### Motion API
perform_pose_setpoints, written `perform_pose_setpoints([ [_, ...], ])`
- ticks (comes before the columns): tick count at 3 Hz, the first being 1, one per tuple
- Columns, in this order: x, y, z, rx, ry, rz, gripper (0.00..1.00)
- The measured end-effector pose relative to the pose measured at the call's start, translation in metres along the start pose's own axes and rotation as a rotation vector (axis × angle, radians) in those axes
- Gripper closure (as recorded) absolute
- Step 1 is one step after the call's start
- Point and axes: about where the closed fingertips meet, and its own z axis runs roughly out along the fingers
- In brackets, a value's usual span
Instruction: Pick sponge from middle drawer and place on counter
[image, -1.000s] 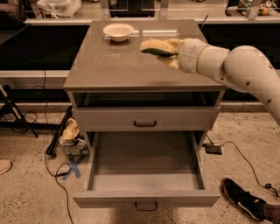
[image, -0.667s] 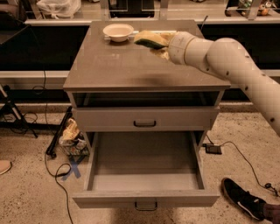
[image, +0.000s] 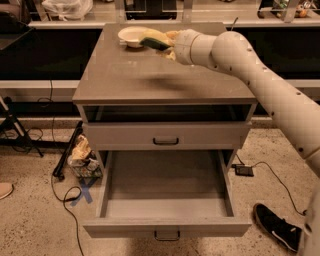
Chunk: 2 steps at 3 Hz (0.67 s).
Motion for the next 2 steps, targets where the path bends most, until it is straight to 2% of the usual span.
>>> perform_pose_setpoints([
  [2,0.007,0.000,0.036,-0.027,0.004,0.037,0.05],
])
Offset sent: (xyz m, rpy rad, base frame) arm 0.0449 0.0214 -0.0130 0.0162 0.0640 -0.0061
